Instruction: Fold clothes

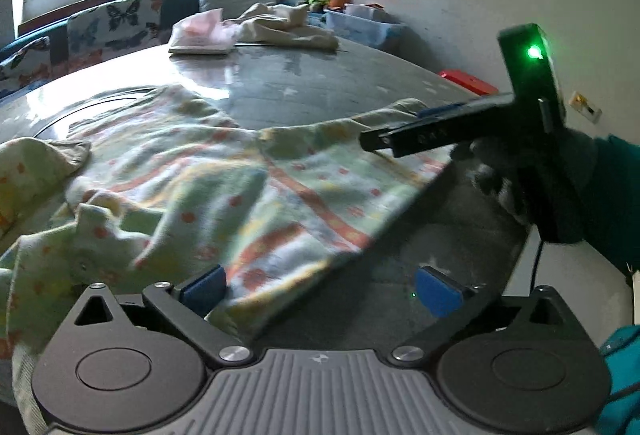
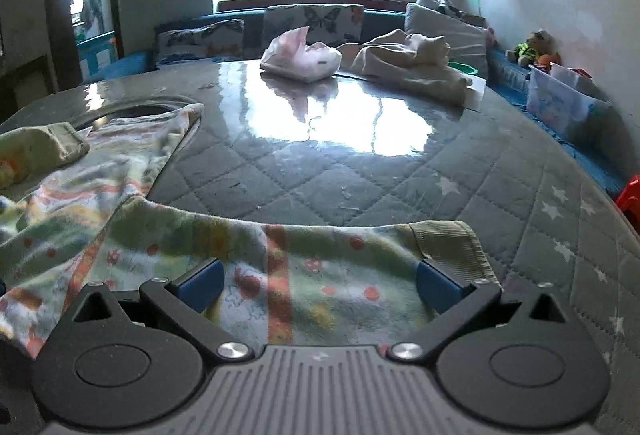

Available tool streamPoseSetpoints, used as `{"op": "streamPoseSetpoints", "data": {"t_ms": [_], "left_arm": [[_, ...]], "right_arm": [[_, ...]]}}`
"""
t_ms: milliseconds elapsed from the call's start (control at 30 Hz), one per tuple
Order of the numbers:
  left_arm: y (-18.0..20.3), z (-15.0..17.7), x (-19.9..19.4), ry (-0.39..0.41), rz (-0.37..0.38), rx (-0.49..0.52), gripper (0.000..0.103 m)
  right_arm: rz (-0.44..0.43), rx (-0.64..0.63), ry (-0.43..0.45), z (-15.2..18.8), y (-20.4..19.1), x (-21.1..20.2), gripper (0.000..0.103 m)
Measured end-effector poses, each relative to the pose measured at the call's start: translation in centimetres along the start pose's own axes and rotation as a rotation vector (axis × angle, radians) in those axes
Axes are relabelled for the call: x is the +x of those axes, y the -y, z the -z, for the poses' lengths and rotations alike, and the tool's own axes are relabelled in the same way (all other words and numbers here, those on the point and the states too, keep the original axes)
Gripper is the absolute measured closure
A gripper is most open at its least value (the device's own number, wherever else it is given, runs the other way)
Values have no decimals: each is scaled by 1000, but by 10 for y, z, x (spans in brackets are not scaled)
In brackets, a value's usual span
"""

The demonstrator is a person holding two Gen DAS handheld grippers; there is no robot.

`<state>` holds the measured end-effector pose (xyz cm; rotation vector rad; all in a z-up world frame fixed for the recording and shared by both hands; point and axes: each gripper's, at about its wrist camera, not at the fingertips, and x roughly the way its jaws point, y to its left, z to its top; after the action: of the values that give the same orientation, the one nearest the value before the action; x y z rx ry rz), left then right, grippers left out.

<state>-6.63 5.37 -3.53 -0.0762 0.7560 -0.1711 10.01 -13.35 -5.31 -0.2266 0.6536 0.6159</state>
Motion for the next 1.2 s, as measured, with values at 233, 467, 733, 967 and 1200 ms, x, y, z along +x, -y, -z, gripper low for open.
{"op": "streamPoseSetpoints", "data": {"t_ms": [233, 467, 733, 967, 1200], "left_arm": [[-8, -6, -17, 36, -6, -44, 0], [-39, -23, -41, 135, -116, -104, 0], [-85, -30, -61, 166, -291, -177, 0], [-122, -47, -77, 195, -422, -195, 0], [-171, -77, -58, 139, -452, -260, 4]], "right_arm": [[-16, -31, -23, 2, 0, 0, 0], [-43, -43, -34, -16, -20, -4, 0], [-245, -227, 10, -39, -97, 4, 0], [-286, -324, -32, -30, -139, 26, 0], [-310, -275, -15, -23, -131, 26, 0]]}}
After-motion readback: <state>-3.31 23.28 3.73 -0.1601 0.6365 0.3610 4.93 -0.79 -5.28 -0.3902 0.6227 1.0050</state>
